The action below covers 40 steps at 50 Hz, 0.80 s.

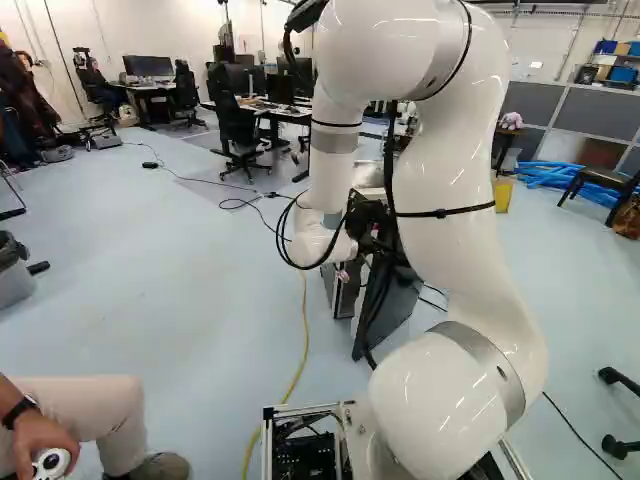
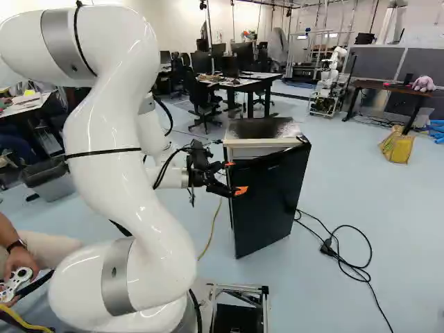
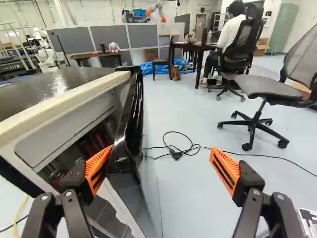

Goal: Grab a drink from the fridge

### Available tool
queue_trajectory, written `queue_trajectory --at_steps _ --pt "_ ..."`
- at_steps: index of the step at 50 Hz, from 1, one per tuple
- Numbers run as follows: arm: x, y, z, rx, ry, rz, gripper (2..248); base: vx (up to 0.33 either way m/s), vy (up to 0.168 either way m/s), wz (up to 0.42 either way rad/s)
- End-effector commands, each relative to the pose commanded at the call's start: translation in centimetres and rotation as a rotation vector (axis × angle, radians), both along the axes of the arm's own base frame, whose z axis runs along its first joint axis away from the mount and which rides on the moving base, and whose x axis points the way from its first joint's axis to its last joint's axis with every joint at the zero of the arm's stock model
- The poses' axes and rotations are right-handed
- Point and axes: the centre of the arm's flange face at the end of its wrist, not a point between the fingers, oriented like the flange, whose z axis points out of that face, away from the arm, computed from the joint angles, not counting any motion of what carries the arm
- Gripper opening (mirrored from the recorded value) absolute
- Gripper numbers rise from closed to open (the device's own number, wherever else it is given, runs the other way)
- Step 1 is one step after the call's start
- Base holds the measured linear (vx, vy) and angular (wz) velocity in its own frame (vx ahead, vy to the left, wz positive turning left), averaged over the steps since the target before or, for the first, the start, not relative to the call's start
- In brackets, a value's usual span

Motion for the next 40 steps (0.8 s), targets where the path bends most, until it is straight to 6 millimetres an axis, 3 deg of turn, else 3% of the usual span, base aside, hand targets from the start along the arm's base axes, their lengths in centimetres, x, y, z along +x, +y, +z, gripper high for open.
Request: queue_trajectory --at_steps 40 --pt "-1.4 -1.9 -0.1 0.008 0.004 -0.201 247 0.0 0.0 0.0"
